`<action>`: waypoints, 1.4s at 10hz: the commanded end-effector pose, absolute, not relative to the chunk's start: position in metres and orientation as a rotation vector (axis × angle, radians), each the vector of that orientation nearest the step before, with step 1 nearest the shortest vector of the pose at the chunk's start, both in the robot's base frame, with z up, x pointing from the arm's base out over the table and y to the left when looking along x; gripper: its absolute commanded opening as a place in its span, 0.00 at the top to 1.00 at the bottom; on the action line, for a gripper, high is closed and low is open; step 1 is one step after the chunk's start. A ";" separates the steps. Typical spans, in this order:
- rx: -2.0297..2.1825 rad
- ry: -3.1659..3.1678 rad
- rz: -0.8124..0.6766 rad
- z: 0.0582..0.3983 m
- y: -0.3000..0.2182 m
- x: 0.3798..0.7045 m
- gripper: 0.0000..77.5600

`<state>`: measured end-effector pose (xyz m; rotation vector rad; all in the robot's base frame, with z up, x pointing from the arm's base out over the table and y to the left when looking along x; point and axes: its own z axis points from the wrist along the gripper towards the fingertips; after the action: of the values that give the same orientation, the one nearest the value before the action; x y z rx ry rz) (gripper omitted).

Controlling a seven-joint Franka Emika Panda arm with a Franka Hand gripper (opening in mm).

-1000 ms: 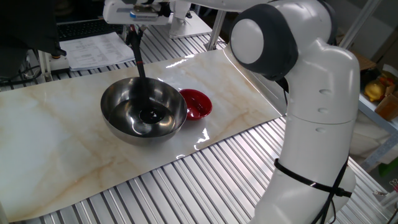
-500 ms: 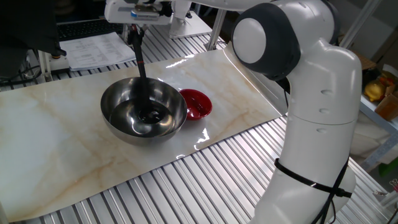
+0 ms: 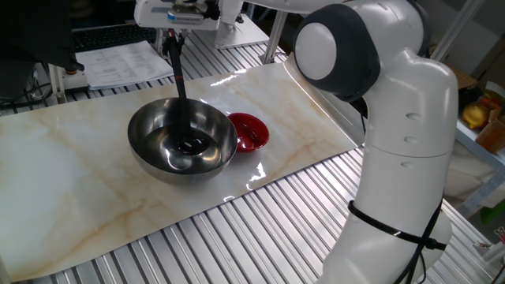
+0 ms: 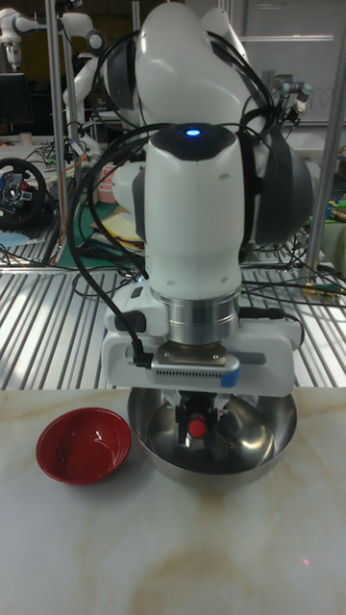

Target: Scoop water with a large spoon from one bowl to another

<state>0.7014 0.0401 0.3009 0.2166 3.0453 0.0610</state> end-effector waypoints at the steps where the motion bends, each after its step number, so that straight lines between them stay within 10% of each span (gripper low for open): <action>1: 0.262 3.010 0.114 0.303 0.040 0.702 0.99; 14: 0.354 2.942 0.263 0.303 0.040 0.702 0.99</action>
<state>0.7013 0.0407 0.3005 0.3615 2.9474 0.2754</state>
